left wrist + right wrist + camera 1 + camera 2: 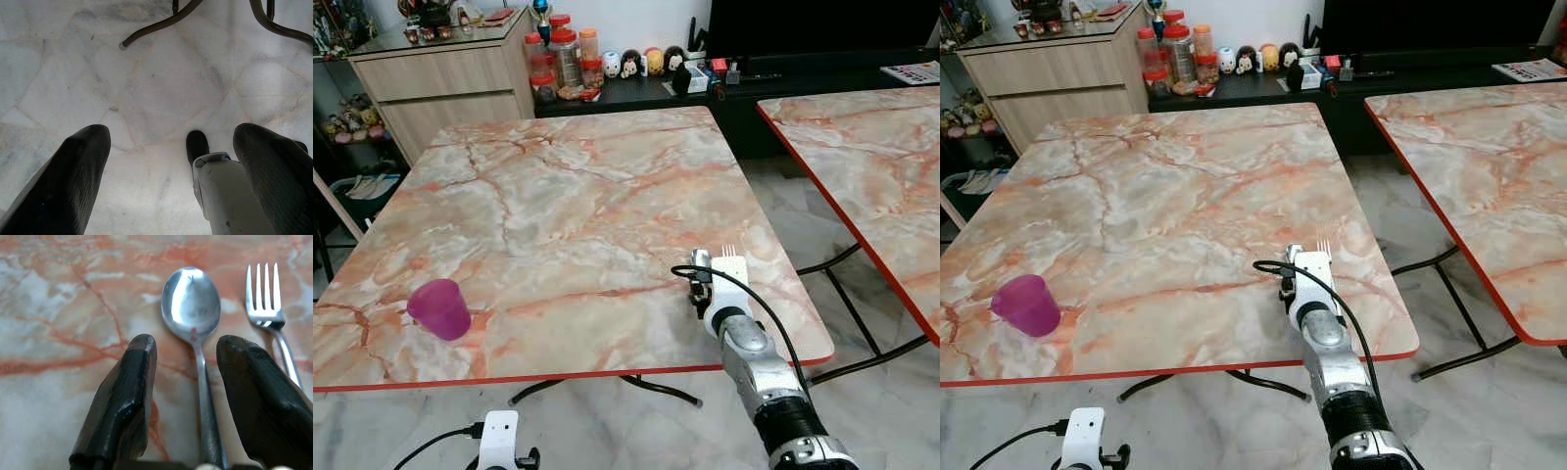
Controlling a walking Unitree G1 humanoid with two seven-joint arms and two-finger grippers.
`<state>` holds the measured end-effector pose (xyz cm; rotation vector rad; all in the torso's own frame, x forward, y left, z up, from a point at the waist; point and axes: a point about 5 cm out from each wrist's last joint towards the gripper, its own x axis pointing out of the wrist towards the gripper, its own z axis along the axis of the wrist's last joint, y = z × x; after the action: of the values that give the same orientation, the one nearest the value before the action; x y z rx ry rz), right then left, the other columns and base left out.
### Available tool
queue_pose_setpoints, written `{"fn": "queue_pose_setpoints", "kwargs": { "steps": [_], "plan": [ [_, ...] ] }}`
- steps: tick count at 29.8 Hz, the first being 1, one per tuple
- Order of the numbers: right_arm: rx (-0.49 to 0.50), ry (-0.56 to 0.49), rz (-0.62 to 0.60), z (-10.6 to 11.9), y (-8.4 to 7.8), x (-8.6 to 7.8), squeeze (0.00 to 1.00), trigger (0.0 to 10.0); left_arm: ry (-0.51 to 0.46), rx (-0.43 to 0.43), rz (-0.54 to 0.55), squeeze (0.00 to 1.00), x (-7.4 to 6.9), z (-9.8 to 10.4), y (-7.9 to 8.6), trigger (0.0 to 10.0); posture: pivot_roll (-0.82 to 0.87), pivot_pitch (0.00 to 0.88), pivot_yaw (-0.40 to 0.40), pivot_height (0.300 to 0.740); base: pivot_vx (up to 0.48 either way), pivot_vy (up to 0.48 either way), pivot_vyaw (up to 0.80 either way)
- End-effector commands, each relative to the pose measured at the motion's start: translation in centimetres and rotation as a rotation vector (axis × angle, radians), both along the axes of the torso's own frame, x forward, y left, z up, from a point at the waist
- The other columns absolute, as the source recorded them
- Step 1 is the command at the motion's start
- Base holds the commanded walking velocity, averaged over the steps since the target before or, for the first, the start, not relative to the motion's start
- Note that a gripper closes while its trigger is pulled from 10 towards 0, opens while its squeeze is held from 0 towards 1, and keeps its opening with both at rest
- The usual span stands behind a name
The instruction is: Setting the table
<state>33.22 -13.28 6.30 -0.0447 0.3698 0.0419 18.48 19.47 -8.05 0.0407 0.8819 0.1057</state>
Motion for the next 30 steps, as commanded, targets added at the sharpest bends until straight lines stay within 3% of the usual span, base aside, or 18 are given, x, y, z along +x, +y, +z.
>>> {"fn": "queue_pose_setpoints", "kwargs": {
  "steps": [1, 19, 20, 21, 22, 26, 27, 30],
  "plan": [
    [0.015, -0.005, -0.009, 0.2, 0.1, 0.2, 0.0, 10.0, 0.019, 0.005, 0.008, 0.0, -0.3, -0.1, 0.3, 10.0, -0.02, 0.0, 0.073, 0.736, 0.0, 0.0, 0.0],
    [0.031, 0.072, -0.042, -1.3, 0.1, -0.2, 0.0, 10.0, 0.028, 0.002, 0.003, 0.0, -0.5, -0.2, 0.3, 10.0, -0.01, 0.0, 0.074, 0.736, 0.0, 0.0, 0.0],
    [0.031, 0.084, -0.043, -1.5, 0.1, -0.3, 0.0, 9.1, 0.03, 0.001, 0.002, 0.0, -0.5, -0.2, 0.3, 10.0, -0.01, 0.0, 0.075, 0.736, 0.0, 0.0, 0.0],
    [0.032, 0.086, -0.043, -1.5, 0.1, -0.3, 0.0, 9.1, 0.03, 0.001, 0.002, 0.0, -0.5, -0.2, 0.3, 10.0, -0.01, 0.0, 0.075, 0.736, 0.0, 0.0, 0.0],
    [0.03, 0.094, -0.045, -1.6, 0.1, -0.4, 0.0, 3.7, 0.03, 0.001, 0.002, 0.0, -0.5, -0.2, 0.3, 10.0, -0.01, 0.0, 0.075, 0.736, 0.0, 0.0, 0.0],
    [0.028, 0.105, -0.048, -1.8, 0.1, -0.4, 0.0, 3.7, 0.031, 0.0, 0.002, 0.0, -0.5, -0.3, 0.3, 10.0, -0.01, 0.0, 0.075, 0.736, 0.0, 0.0, 0.0],
    [0.028, 0.109, -0.046, -1.9, 0.1, -0.5, 0.0, 0.0, 0.033, -0.003, 0.0, 0.0, -0.5, -0.3, 0.3, 10.0, -0.01, 0.002, 0.074, 0.736, 0.0, 0.0, 0.0],
    [0.03, 0.117, -0.041, -2.0, 0.2, -0.5, 0.0, 0.0, 0.038, -0.009, -0.002, 0.0, -0.6, -0.3, 0.1, 10.0, -0.01, 0.001, 0.074, 0.736, 0.0, 0.0, 0.0]
  ]
}}
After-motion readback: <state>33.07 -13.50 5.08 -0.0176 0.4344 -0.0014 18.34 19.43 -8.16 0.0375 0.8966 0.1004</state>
